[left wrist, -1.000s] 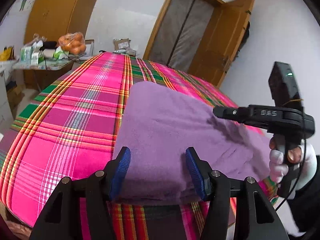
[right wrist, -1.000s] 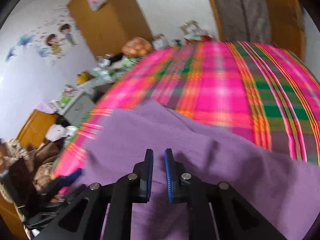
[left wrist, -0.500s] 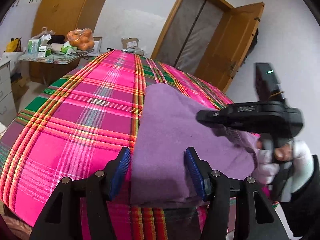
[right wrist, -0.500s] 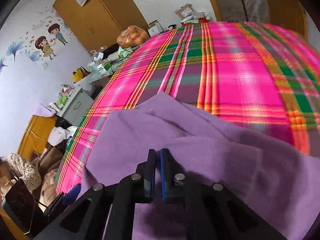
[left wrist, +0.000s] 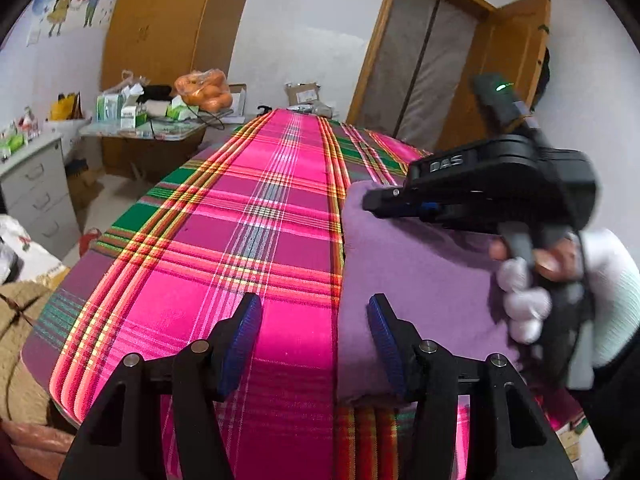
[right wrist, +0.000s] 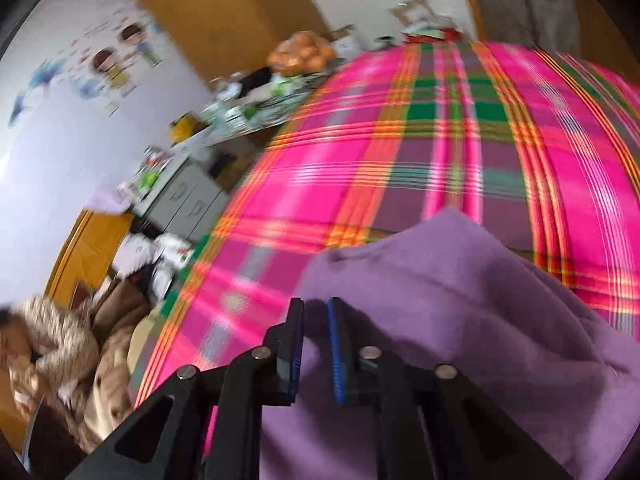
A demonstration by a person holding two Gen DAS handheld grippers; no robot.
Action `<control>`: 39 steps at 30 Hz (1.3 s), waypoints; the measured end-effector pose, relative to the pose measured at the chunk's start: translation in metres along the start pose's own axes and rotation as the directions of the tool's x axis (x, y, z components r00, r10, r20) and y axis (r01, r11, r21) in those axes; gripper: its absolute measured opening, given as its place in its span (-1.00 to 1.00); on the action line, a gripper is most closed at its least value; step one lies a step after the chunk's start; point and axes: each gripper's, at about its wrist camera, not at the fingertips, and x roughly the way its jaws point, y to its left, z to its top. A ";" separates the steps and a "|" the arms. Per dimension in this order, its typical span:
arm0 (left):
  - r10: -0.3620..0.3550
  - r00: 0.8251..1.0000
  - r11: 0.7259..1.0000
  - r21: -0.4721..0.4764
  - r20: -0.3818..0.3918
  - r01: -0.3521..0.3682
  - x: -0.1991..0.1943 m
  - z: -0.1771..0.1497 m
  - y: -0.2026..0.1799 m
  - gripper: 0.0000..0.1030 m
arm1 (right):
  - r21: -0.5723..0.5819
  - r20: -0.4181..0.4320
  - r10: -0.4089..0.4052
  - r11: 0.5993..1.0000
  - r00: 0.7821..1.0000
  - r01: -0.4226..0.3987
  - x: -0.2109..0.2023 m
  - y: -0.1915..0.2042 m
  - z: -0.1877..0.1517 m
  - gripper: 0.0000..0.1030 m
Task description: Fold clothes
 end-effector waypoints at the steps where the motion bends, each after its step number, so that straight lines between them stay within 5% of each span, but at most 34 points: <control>1: -0.003 1.000 1.000 -0.002 0.002 0.003 0.000 -0.001 0.000 0.11 | 0.035 -0.002 0.023 0.999 1.000 -0.023 0.005 -0.006 0.002 -1.00; 8: -0.011 1.000 1.000 -0.001 0.009 0.011 0.000 0.000 0.003 0.11 | 0.159 0.061 0.053 0.985 0.997 -0.062 0.000 -0.032 0.002 -1.00; 19: -0.018 1.000 1.000 -0.003 0.019 0.018 0.004 0.001 0.005 0.11 | 0.307 0.159 0.028 0.949 0.987 -0.076 -0.066 -0.091 -0.042 -0.93; 24: -0.025 1.000 1.000 -0.016 0.019 0.025 0.004 0.003 0.006 0.11 | 0.285 0.191 -0.032 0.958 0.981 -0.024 -0.099 -0.106 -0.061 -0.93; 28: -0.016 1.000 1.000 -0.020 0.014 0.016 0.004 0.004 0.005 0.12 | 0.173 0.211 -0.009 0.985 0.977 -0.028 -0.120 -0.090 -0.079 -0.66; 33: -0.051 0.999 0.996 -0.072 0.011 0.052 -0.003 0.009 0.005 0.12 | 0.113 0.194 0.031 0.992 0.980 -0.054 -0.119 -0.084 -0.083 -0.75; 39: -0.144 0.988 0.989 0.017 0.054 0.144 -0.012 0.024 -0.033 0.13 | 0.054 0.166 0.075 0.995 0.983 -0.085 -0.115 -0.080 -0.086 -0.83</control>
